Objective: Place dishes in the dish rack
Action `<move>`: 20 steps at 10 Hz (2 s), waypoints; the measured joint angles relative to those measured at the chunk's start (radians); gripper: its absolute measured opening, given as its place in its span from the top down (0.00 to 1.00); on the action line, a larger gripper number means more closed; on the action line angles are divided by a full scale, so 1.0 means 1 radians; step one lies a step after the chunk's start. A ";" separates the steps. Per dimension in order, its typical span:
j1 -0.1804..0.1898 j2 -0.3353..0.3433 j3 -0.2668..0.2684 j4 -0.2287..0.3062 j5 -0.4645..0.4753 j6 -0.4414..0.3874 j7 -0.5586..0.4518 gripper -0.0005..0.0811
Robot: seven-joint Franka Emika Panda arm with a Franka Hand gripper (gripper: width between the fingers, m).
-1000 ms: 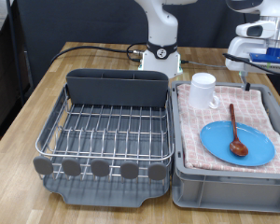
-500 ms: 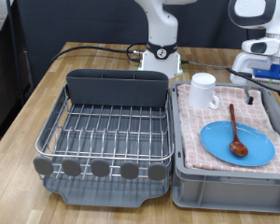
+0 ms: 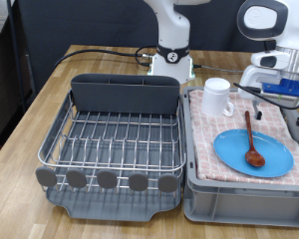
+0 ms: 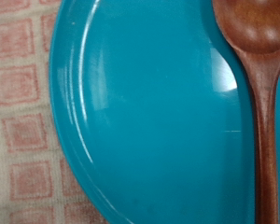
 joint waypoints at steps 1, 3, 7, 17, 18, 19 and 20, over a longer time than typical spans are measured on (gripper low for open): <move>-0.001 0.000 -0.014 -0.017 -0.010 0.024 0.000 0.01; -0.002 0.002 -0.046 -0.050 -0.046 0.082 0.001 0.01; 0.001 0.013 -0.097 -0.086 -0.116 0.145 0.016 0.01; 0.038 0.036 -0.138 -0.090 -0.242 0.165 0.159 0.37; 0.040 0.039 -0.141 -0.090 -0.254 0.170 0.173 0.56; 0.040 0.043 -0.144 -0.090 -0.270 0.180 0.188 0.78; 0.041 0.048 -0.149 -0.089 -0.290 0.190 0.208 0.78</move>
